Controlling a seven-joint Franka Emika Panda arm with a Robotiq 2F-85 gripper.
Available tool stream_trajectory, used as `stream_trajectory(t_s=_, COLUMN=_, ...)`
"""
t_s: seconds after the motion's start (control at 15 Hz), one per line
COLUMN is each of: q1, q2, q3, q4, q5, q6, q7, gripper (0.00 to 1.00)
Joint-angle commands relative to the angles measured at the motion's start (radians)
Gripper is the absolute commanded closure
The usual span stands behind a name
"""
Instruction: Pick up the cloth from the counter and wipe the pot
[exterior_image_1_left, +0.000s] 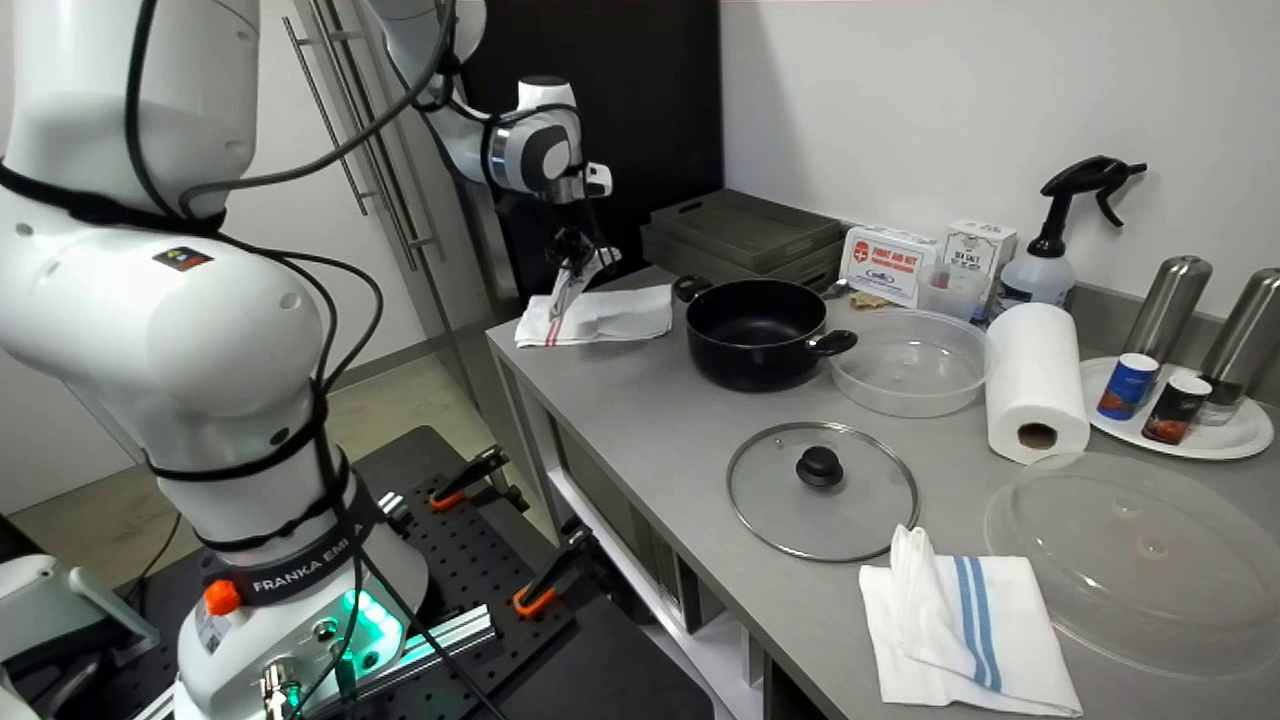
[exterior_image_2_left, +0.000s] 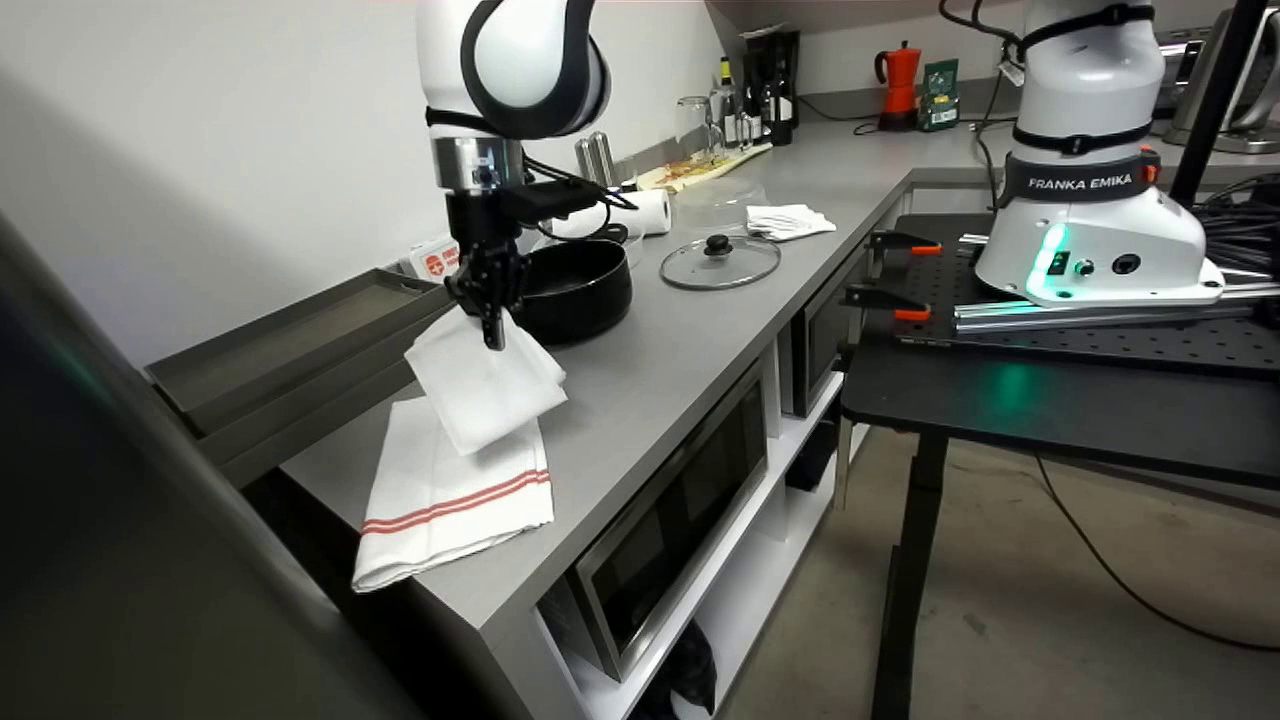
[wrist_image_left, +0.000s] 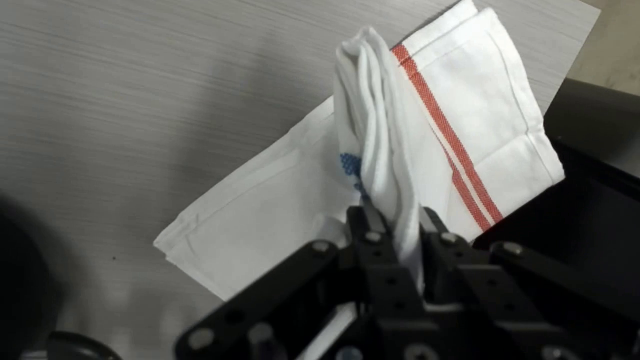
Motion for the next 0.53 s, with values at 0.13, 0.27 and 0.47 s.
stream_trajectory(t_s=0.13, q1=0.010, q2=-0.095, q3=-0.088, q4=-0.053, q5=-0.069, q6=0.027, q7=0.113, gripper=0.96)
stream_trajectory(t_s=0.27, q1=-0.006, q2=-0.109, q3=-0.120, q4=-0.044, q5=-0.077, q6=0.020, q7=0.147, gripper=0.96)
stream_trajectory(t_s=0.47, q1=-0.025, q2=-0.132, q3=-0.176, q4=-0.038, q5=-0.096, q6=0.011, q7=0.199, gripper=0.96)
